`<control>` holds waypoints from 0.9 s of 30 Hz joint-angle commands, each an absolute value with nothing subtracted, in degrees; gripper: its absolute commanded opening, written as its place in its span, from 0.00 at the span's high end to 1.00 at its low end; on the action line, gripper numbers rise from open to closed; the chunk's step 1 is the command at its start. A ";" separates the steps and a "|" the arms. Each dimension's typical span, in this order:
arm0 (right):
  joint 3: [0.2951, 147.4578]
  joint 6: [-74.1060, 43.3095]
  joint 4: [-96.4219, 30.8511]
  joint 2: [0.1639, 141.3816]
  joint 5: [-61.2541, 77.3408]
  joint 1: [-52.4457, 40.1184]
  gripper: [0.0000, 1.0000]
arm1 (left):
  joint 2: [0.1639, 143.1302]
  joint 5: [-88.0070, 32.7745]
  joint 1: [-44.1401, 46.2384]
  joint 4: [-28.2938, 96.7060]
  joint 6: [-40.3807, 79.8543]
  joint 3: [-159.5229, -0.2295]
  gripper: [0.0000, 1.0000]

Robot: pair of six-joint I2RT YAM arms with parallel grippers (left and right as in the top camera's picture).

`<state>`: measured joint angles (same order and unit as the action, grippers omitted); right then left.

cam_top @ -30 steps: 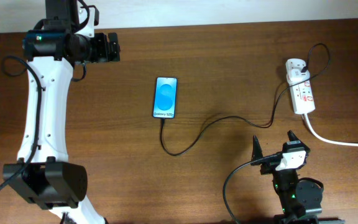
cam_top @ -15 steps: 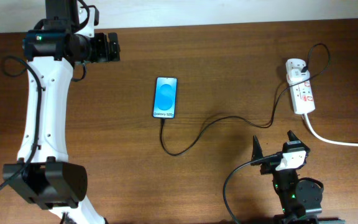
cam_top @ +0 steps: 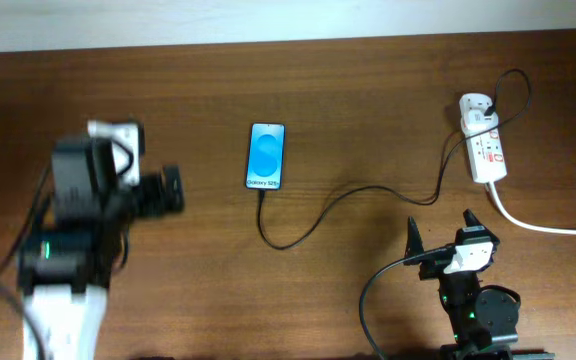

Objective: Plug charger to phone and switch on socket

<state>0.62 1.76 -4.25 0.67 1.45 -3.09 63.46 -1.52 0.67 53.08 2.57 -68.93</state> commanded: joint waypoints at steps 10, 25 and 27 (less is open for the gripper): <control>0.32 1.48 -4.56 0.19 1.19 -2.94 0.02 | 36.60 -1.67 0.36 48.80 -0.91 -54.76 0.01; 0.32 1.48 -4.56 0.19 1.21 -2.94 0.02 | 12.51 -1.74 -2.57 31.27 -0.89 -29.71 0.01; 0.32 1.48 -4.56 0.19 1.21 -2.94 0.02 | 7.62 -1.69 -2.66 26.26 -0.89 -24.49 0.01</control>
